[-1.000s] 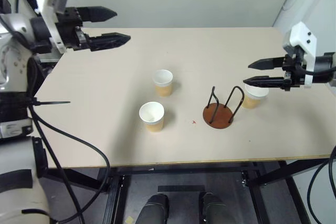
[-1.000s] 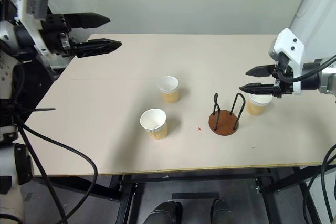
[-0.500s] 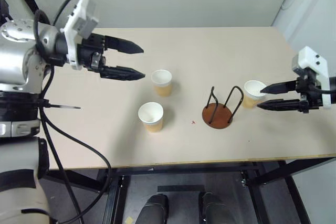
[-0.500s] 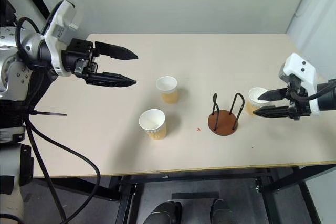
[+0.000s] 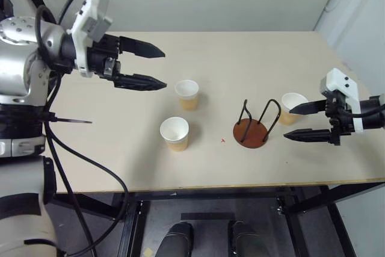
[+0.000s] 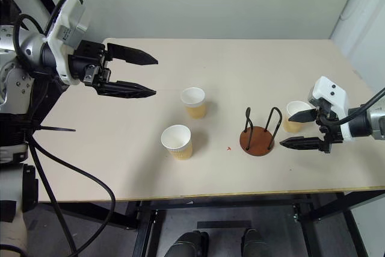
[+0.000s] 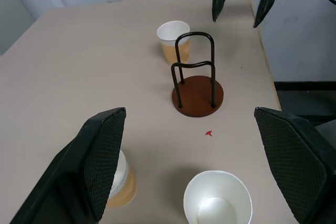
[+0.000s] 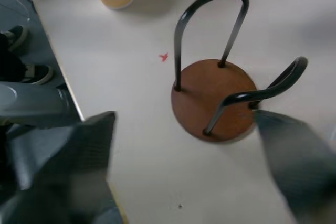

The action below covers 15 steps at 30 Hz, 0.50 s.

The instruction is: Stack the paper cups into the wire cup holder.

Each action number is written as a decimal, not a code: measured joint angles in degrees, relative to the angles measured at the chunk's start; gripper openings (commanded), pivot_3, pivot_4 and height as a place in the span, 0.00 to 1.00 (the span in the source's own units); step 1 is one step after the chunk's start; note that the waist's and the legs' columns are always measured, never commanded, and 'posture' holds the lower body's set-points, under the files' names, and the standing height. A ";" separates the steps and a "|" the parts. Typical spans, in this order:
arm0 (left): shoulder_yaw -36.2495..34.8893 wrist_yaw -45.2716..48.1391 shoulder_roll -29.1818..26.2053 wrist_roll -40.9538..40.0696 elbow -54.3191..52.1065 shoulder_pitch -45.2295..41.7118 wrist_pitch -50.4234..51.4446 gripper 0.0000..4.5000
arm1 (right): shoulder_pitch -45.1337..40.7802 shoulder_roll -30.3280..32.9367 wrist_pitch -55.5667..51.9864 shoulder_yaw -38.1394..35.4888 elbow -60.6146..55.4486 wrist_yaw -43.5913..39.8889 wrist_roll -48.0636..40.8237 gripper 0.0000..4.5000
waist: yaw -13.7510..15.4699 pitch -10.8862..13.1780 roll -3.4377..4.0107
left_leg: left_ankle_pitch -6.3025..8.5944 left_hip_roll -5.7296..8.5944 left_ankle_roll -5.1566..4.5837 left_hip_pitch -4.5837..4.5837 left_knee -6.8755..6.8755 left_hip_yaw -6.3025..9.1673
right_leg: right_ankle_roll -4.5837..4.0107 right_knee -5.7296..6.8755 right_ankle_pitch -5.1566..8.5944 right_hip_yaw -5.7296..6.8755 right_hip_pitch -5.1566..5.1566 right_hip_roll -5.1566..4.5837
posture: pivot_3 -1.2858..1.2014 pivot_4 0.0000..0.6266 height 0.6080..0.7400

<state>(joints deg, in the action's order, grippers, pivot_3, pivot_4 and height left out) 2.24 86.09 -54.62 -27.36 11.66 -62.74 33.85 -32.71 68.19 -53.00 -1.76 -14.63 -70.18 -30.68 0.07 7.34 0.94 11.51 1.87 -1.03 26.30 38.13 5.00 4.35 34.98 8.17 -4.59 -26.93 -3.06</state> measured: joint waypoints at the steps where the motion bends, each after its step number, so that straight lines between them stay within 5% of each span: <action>1: -0.16 -0.14 -0.17 0.02 0.00 0.00 -0.10 0.94 | 0.00 -0.03 0.21 0.36 0.38 0.11 0.19 0.99 | 0.00 0.00 0.00 | 0.00 0.00 0.00 0.00 0.01 0.00 | 0.00 0.00 0.00 0.00 0.00 0.00 | 0.52 0.24 1.00; 15: -0.61 -0.31 -1.27 -0.06 -1.64 0.01 0.37 0.94 | 2.15 -6.90 1.32 4.09 3.50 4.70 2.89 0.99 | -0.06 0.00 -0.01 | -0.01 -0.01 -0.03 -0.04 0.04 0.00 | 0.06 0.01 -0.06 0.00 0.04 0.00 | 0.52 0.24 1.00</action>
<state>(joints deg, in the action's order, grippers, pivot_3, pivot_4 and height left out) 1.64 85.78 -55.88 -27.42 10.01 -62.73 34.22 -30.57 61.29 -51.69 2.34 -11.14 -65.48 -27.79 0.01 7.34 0.94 11.51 1.86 -1.06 26.25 38.17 5.00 4.41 34.99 8.11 -4.60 -26.89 -3.06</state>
